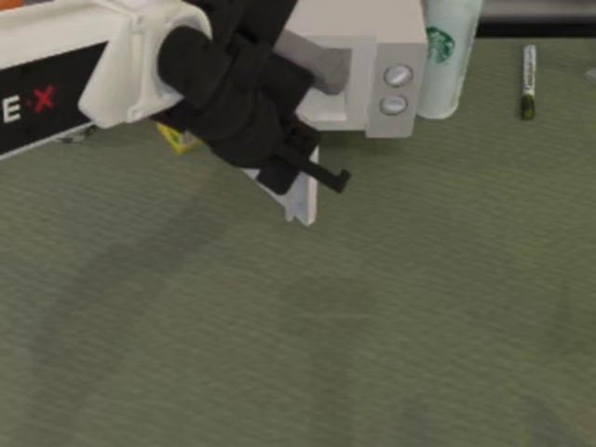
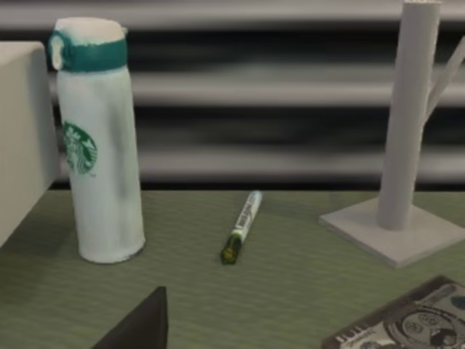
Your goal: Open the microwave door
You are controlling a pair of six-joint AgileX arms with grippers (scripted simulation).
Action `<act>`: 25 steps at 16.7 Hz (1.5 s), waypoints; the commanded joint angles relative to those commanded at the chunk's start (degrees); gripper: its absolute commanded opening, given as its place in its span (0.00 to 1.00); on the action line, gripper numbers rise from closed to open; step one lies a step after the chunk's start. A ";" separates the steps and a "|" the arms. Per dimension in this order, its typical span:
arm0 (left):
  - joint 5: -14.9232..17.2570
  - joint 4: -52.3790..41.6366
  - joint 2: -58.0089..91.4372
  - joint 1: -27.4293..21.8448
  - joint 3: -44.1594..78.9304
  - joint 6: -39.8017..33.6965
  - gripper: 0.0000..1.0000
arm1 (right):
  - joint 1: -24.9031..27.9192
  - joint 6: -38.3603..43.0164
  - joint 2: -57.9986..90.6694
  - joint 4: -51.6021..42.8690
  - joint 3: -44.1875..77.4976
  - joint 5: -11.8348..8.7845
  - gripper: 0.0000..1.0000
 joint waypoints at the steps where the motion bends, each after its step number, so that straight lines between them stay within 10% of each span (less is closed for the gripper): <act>1: 0.00 0.00 0.00 0.00 0.00 0.00 0.00 | 0.00 0.00 0.00 0.00 0.00 0.00 1.00; 25: 4.69 -0.31 -3.08 3.00 -3.60 8.21 0.00 | 0.00 0.00 0.00 0.00 0.00 0.00 1.00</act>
